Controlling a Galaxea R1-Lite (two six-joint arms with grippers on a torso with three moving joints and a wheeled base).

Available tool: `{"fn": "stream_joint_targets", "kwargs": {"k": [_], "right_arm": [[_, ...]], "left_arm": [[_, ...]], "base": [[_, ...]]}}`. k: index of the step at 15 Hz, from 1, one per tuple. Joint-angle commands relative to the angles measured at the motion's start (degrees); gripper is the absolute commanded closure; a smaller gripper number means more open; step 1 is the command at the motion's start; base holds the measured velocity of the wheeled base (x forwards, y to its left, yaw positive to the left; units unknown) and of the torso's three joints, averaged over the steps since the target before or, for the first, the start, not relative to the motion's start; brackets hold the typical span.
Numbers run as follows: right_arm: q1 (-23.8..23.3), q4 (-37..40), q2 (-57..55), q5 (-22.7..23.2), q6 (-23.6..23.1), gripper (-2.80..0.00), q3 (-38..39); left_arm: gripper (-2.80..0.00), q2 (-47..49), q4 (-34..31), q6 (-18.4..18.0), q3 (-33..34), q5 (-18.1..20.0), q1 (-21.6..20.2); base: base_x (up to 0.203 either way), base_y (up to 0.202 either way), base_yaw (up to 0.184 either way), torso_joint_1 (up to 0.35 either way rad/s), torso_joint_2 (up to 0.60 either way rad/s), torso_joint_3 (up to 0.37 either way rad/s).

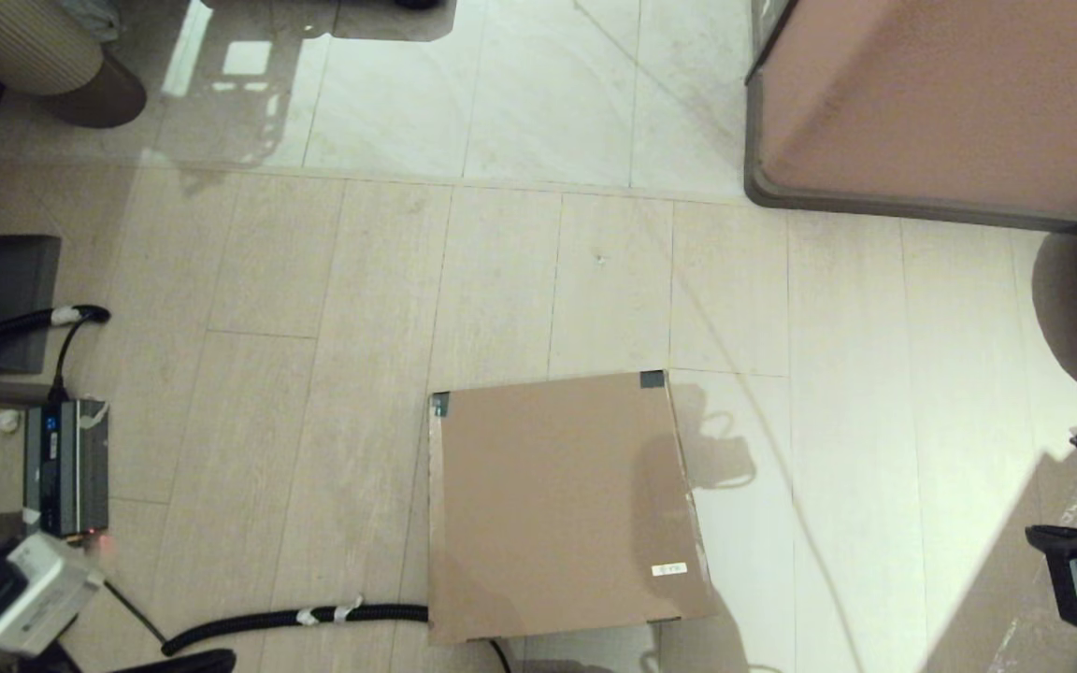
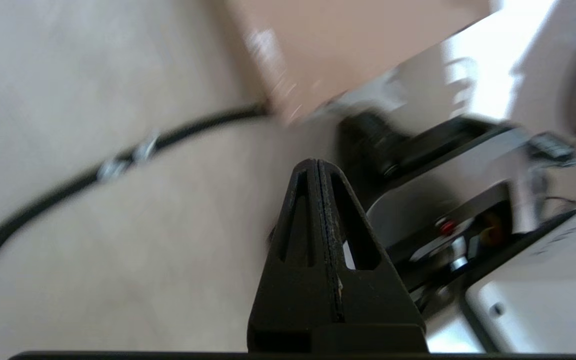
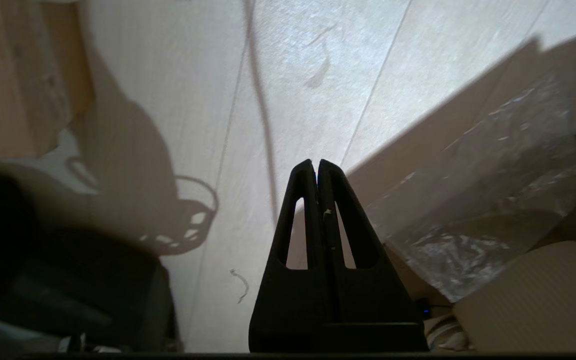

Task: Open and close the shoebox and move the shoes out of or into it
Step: Open the shoe box

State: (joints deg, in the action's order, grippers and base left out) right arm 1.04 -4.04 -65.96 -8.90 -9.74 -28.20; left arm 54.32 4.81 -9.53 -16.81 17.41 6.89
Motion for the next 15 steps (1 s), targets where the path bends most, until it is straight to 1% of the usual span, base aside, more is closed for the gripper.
{"fn": "stream_joint_targets", "kwargs": {"k": [1,2,5,6,7,8,9,10,11,12,13,15], "right_arm": [[0.02,-0.07,-5.52,-1.24,-2.01,0.0,-5.48],[0.0,-0.07,-7.21,-1.32,-3.43,0.0,-7.61],[-1.37,-0.94,-11.96,-0.99,-3.87,0.0,-10.66],[-1.55,-1.09,-13.81,-0.09,-2.04,0.0,-10.35],[-1.46,-1.18,-14.66,2.37,2.28,0.0,-8.95],[-1.31,-1.22,-14.83,5.02,3.68,0.0,-7.44],[-1.31,-1.33,-14.31,5.66,4.79,0.0,-5.33],[-1.3,-2.4,-13.8,5.93,7.44,0.0,-3.16],[-1.39,-4.83,-13.75,5.75,9.26,0.0,-1.6],[-1.5,-6.68,-13.71,5.36,9.68,0.0,0.4],[-1.55,-9.77,-13.9,5.17,9.8,0.0,1.92],[-1.48,-12.76,-15.35,5.12,9.36,0.0,1.91]], "left_arm": [[0.0,5.18,2.56,-0.82,-1.89,3.15,0.05],[0.0,6.03,3.2,-1.87,-3.12,3.75,0.02],[0.0,9.19,3.37,-1.8,-5.27,3.77,-0.55],[0.0,10.05,3.32,-0.84,-6.38,3.98,-2.04],[0.0,10.9,3.16,1.03,-7.06,4.94,-3.03],[0.0,11.54,3.18,1.51,-7.36,8.35,-3.16],[0.0,12.52,3.21,2.26,-8.19,12.1,-3.86],[0.0,13.89,3.04,4.34,-9.34,13.91,-4.75],[0.0,15.07,2.95,5.22,-9.1,14.41,-4.82],[0.0,15.33,3.12,5.42,-7.78,14.6,-4.4],[0.0,16.11,3.31,5.63,-6.99,14.8,-3.87],[0.0,17.76,3.53,6.9,-6.5,15.47,-3.81]], "base": [[0.0,0.0,0.0,0.0,0.0,0.0],[0.0,0.0,0.0,0.0,0.0,0.0],[0.0,0.0,0.0,0.0,0.0,0.0],[0.0,0.0,0.0,0.0,0.0,0.0],[0.0,0.0,0.0,0.0,0.0,0.0],[0.0,0.0,0.0,0.0,0.0,0.0],[0.0,0.0,0.0,0.0,0.0,0.0],[0.0,0.0,0.0,0.0,0.0,0.0],[0.0,0.0,0.0,0.0,0.0,0.0],[0.0,0.0,0.0,0.0,0.0,0.0],[0.0,0.0,0.0,0.0,0.0,0.0],[0.0,0.0,0.0,0.0,0.0,0.0]]}}
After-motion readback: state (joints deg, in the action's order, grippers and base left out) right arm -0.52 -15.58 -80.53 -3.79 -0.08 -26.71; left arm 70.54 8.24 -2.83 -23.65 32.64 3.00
